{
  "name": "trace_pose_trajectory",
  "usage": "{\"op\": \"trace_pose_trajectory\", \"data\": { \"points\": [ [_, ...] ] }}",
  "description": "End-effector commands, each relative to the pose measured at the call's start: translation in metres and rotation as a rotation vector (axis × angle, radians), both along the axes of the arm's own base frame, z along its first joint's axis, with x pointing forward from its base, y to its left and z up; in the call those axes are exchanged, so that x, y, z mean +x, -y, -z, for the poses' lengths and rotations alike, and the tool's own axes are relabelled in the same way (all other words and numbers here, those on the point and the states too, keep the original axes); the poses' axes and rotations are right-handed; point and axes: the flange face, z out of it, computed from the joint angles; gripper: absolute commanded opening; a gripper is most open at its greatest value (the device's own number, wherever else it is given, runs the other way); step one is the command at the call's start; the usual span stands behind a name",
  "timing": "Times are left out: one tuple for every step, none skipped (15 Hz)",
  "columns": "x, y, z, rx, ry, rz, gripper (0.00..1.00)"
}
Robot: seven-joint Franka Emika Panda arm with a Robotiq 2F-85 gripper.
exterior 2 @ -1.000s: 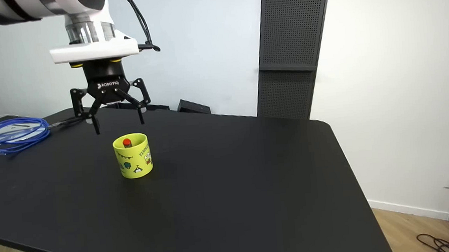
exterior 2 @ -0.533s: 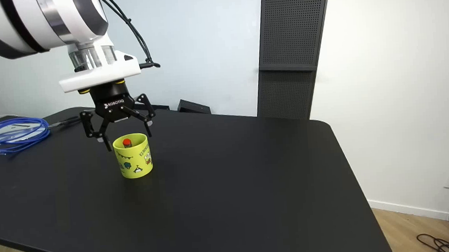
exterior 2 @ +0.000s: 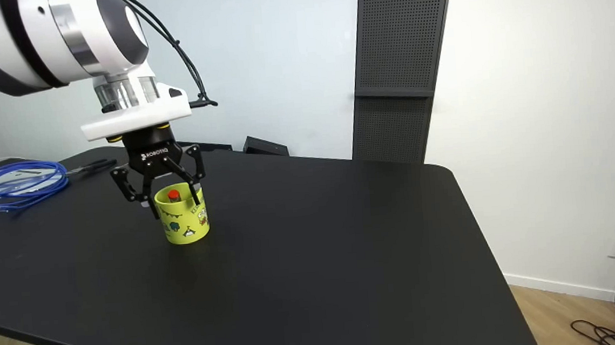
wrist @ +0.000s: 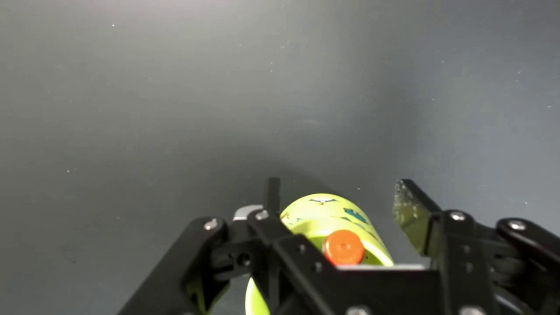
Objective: Put the marker on the table
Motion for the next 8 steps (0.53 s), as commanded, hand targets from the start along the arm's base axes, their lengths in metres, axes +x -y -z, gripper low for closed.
{"op": "trace_pose_trajectory", "data": {
  "points": [
    [0.0022,-0.0014,0.0002,-0.009,0.019,0.018,0.39],
    [0.0015,-0.0016,0.0006,-0.006,0.009,0.019,0.33],
    [0.0011,-0.0013,0.0005,-0.010,0.004,0.020,0.25],
    [0.0005,-0.0013,0.0007,-0.011,-0.002,0.024,0.19],
    [0.0000,-0.0011,0.0008,-0.014,-0.007,0.028,0.11],
    [-0.0005,-0.0009,0.0009,-0.016,-0.011,0.031,0.05],
    [-0.0009,-0.0007,0.0010,-0.019,-0.014,0.033,0.01],
    [-0.0015,-0.0004,0.0013,-0.021,-0.021,0.036,0.00]
  ]
}}
